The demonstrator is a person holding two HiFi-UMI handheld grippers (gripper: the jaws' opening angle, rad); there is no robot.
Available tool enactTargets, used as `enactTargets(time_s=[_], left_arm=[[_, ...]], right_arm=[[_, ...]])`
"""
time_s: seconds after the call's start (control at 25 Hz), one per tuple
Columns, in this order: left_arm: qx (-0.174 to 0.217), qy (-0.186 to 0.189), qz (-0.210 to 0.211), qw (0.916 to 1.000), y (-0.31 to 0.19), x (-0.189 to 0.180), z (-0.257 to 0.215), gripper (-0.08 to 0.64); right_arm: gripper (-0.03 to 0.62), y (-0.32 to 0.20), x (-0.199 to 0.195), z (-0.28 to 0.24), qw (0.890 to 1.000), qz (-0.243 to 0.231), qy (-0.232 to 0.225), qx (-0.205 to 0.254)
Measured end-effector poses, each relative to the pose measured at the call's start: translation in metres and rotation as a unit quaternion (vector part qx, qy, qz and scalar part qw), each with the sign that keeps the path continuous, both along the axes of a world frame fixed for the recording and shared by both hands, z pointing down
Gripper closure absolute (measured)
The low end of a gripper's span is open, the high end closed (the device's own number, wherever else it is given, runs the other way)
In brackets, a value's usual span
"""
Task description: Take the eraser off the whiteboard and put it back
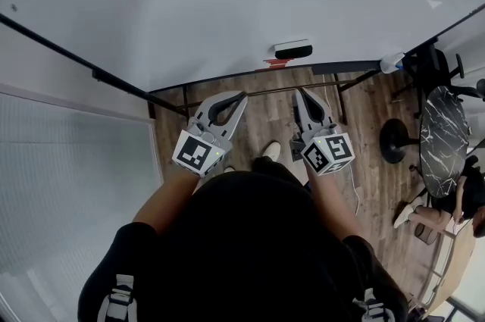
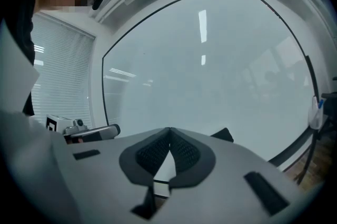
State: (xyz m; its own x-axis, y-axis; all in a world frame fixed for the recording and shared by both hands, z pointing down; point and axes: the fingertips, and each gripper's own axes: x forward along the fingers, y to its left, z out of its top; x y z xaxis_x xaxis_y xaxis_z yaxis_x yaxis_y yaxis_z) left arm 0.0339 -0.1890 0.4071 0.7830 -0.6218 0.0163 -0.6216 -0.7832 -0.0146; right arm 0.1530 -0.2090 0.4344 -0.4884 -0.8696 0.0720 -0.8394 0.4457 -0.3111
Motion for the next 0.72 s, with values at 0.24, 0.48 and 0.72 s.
enactTargets(time_s=[0.24,0.48,0.72], left_arm=[[0.001,0.001,-0.021,0.9998,-0.031,0.031,0.002,0.555],[0.002,-0.004,-0.033,0.9994,-0.056,0.051,0.007,0.555],[0.002,-0.005,-0.042,0.9991,-0.071,0.061,0.007,0.555]], right_arm=[[0.598,-0.048,0.03,0.026,0.998,0.023,-0.05,-0.043],[0.573,-0.078,0.035,0.05,0.995,0.033,-0.065,-0.073],[0.464,-0.101,0.045,0.076,0.974,0.054,-0.172,-0.138]])
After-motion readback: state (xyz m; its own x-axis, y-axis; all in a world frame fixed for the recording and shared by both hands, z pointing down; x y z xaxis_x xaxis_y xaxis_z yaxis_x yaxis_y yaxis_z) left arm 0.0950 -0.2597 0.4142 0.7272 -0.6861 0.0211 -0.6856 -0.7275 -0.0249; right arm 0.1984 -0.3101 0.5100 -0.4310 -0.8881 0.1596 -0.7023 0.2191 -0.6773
